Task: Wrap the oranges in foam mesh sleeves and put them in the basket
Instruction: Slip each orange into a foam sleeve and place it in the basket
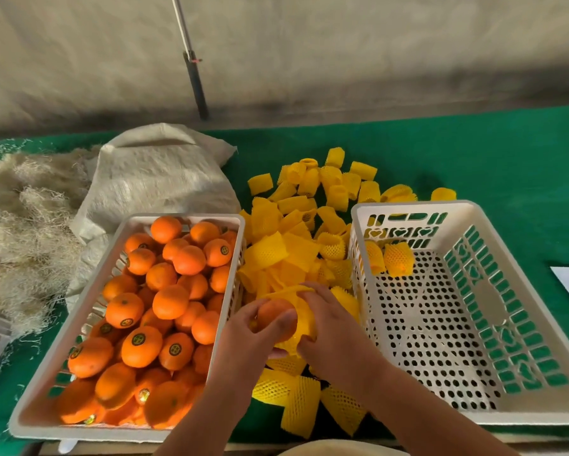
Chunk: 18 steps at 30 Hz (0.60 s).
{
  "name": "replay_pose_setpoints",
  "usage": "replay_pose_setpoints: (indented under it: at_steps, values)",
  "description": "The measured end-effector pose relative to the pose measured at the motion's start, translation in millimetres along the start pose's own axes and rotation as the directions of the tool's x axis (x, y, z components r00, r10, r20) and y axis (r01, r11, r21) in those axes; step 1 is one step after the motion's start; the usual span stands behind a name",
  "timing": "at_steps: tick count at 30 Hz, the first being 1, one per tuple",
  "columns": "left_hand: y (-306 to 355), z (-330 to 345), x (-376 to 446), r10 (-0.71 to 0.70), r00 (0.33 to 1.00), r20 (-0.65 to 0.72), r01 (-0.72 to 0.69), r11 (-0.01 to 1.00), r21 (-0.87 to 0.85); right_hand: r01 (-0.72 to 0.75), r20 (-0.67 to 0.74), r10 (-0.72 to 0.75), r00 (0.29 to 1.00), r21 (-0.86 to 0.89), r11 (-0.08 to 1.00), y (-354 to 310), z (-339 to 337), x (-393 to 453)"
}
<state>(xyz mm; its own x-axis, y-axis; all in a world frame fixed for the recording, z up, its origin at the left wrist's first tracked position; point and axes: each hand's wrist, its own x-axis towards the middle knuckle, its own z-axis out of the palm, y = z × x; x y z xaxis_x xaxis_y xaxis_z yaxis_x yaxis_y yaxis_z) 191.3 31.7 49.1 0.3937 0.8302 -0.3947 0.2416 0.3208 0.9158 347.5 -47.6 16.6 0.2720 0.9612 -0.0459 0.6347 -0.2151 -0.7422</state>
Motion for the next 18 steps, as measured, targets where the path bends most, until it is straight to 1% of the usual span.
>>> replay_pose_setpoints:
  at_steps: [2,5,7,9,11,12,15,18]
  values:
    - [-4.5,5.3,-1.6,0.012,0.999,0.034,-0.015,0.997,0.080,0.039,-0.011,-0.039,0.999,0.022,0.999,-1.2,-7.6,-2.5]
    - [-6.2,10.0,-2.3,-0.050,0.993,0.109,0.041,0.996,0.081,0.078,0.005,-0.078,0.997,0.012,0.997,-2.8,-15.8,-8.6]
    - [-4.8,10.8,-2.8,-0.030,0.992,0.119,0.015,0.991,0.130,0.091,0.009,-0.091,0.996,0.008,0.996,-4.4,-21.4,-11.2]
    - [-4.0,11.5,-2.7,0.072,0.995,0.064,-0.088,0.949,0.302,0.099,-0.007,-0.099,0.995,-0.002,0.995,-6.0,-26.0,-13.1]
    - [-2.5,14.6,-4.0,0.216,0.976,-0.014,-0.180,0.847,0.500,0.115,-0.026,-0.115,0.993,-0.010,0.993,-9.4,-27.9,-15.9]
    - [-1.1,17.3,-5.0,0.284,0.957,-0.051,-0.208,0.801,0.562,0.129,-0.032,-0.129,0.991,-0.009,0.992,-12.1,-27.7,-17.5]
    - [2.0,26.0,-7.3,0.434,0.895,-0.105,-0.258,0.695,0.671,0.170,-0.045,-0.170,0.984,-0.014,0.985,-18.6,-26.7,-21.3]
    - [0.7,30.5,-5.6,0.517,0.850,-0.100,-0.277,0.600,0.751,0.179,-0.031,-0.179,0.983,0.001,0.984,-18.0,-29.5,-24.0]
